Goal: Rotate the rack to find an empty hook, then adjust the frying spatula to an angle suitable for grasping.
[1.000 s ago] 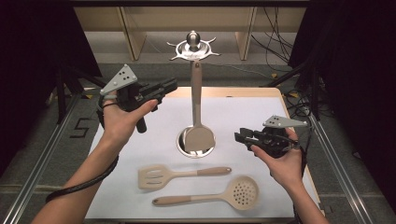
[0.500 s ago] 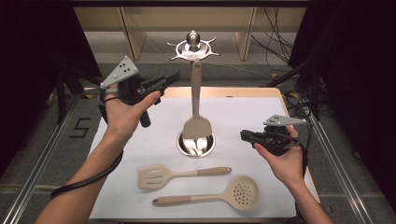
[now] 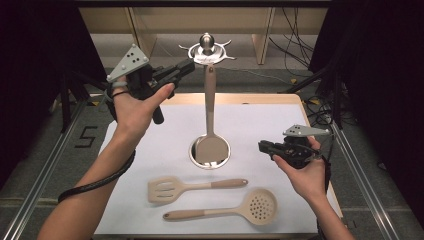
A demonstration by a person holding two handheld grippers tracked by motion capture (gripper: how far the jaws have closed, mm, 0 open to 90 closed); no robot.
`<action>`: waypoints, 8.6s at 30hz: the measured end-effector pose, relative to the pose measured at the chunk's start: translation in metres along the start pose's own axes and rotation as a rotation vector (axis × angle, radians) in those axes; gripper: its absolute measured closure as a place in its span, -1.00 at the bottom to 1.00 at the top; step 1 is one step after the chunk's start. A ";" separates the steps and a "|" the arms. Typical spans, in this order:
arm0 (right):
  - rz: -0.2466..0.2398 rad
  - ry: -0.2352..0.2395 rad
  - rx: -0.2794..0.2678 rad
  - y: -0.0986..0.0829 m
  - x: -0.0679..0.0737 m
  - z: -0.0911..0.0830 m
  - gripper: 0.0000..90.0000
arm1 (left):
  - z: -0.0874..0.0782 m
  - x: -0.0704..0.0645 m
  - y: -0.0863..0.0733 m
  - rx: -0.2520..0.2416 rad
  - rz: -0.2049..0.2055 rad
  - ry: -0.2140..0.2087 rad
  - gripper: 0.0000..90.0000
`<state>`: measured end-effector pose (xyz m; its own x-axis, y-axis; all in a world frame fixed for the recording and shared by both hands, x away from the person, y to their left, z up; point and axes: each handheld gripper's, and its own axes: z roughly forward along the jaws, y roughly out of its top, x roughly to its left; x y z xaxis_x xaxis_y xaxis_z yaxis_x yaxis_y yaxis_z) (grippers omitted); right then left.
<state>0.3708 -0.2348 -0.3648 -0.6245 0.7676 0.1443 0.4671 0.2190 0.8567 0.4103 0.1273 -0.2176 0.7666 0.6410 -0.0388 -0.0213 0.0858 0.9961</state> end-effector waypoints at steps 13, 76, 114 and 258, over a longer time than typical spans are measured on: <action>0.029 0.030 0.036 0.000 0.001 0.001 0.82 | 0.004 0.013 0.002 0.011 0.036 0.074 0.98; 0.036 -0.006 0.031 0.001 -0.007 -0.005 0.67 | -0.055 0.028 -0.037 0.148 0.084 0.122 0.61; 0.071 -0.029 0.128 -0.001 -0.010 0.000 0.94 | -0.059 -0.014 -0.133 0.451 0.008 -0.071 0.98; 0.071 -0.023 0.173 -0.001 -0.013 0.002 0.89 | 0.041 -0.089 -0.259 1.103 0.231 -0.219 0.99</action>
<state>0.3794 -0.2437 -0.3684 -0.5727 0.7978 0.1884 0.6112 0.2623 0.7467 0.3735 0.0170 -0.4685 0.9151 0.3987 0.0603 0.3154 -0.8009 0.5091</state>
